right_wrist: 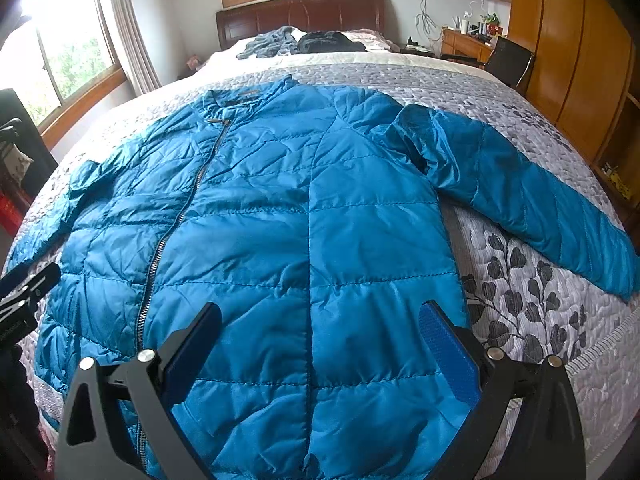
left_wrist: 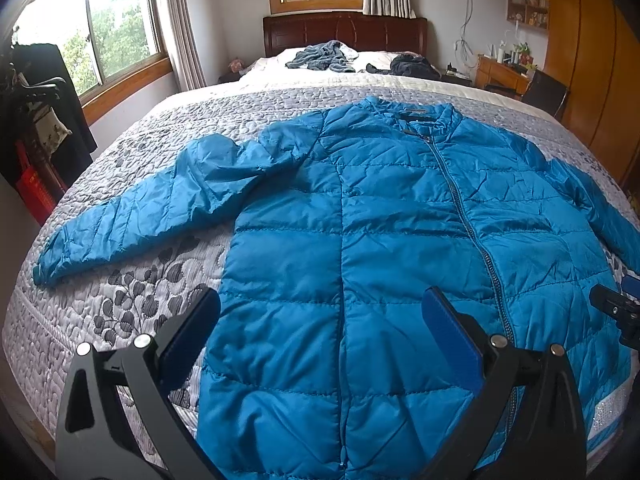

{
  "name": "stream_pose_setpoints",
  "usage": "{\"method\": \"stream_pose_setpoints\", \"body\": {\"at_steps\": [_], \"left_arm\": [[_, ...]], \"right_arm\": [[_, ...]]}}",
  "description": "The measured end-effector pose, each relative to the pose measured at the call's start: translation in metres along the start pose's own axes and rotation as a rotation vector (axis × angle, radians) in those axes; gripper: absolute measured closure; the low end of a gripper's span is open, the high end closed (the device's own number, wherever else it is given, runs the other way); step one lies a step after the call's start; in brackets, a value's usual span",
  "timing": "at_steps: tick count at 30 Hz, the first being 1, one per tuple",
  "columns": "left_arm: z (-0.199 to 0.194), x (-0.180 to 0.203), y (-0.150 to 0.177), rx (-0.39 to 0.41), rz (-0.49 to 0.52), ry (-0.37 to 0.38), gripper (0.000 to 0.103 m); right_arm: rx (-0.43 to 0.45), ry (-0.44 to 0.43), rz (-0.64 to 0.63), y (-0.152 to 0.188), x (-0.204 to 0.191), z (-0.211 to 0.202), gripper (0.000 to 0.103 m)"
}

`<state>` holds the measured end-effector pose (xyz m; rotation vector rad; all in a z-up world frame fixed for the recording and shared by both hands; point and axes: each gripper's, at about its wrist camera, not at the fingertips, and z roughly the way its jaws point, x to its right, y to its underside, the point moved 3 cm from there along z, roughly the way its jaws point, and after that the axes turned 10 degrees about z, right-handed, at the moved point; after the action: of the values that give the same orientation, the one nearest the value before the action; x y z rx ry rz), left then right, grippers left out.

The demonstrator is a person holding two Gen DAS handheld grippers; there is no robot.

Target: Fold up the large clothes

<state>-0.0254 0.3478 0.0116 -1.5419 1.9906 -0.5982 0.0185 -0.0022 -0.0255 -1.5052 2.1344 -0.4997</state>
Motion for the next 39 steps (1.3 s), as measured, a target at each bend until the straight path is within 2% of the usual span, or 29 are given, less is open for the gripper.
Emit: {"method": "stream_pose_setpoints", "body": {"at_steps": [39], "left_arm": [[0.0037,0.0004,0.0034,-0.01,0.0,-0.001,0.003]], "right_arm": [[-0.011,0.004,-0.003,0.001,-0.004,0.0051,0.004]]}}
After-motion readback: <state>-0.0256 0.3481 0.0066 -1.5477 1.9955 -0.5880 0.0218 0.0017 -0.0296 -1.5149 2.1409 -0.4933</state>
